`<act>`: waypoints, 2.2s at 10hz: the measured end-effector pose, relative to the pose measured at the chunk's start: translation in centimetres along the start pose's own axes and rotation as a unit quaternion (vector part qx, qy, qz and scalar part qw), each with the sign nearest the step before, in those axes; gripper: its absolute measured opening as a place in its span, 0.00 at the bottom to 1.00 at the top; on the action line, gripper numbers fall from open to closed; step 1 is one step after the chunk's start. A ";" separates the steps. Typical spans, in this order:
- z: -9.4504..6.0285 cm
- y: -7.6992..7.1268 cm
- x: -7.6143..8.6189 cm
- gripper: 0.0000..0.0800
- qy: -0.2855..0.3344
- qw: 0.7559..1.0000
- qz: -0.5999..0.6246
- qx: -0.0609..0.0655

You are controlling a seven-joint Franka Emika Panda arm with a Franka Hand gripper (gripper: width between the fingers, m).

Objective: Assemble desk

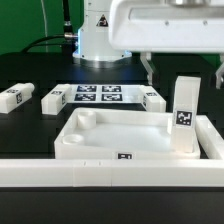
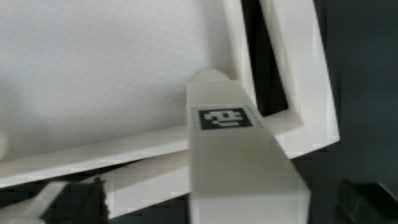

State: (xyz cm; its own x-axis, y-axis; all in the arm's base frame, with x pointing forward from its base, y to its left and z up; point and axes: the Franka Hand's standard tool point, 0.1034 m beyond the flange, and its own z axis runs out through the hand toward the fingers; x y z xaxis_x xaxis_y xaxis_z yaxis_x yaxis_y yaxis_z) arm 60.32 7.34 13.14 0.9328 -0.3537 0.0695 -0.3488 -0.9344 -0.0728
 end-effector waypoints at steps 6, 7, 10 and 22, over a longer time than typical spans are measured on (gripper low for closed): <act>0.3 -0.4 -2.4 0.81 0.012 0.999 -0.038 0.007; 0.2 -0.3 -4.0 0.81 0.015 0.998 -0.061 0.010; 1.8 1.6 -6.3 0.81 0.053 0.991 -0.122 0.013; 3.6 3.9 -10.3 0.81 -0.061 0.981 -0.184 -0.012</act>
Offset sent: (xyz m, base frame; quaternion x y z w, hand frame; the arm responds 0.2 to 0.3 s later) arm 0.0000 0.0000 0.0000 0.0000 0.0000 0.0000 1.0000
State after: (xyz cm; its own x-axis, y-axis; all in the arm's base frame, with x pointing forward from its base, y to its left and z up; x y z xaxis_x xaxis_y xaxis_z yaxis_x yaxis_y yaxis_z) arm 49.69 7.49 8.51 0.9994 0.0138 -0.0327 0.0125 -0.9991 -0.0409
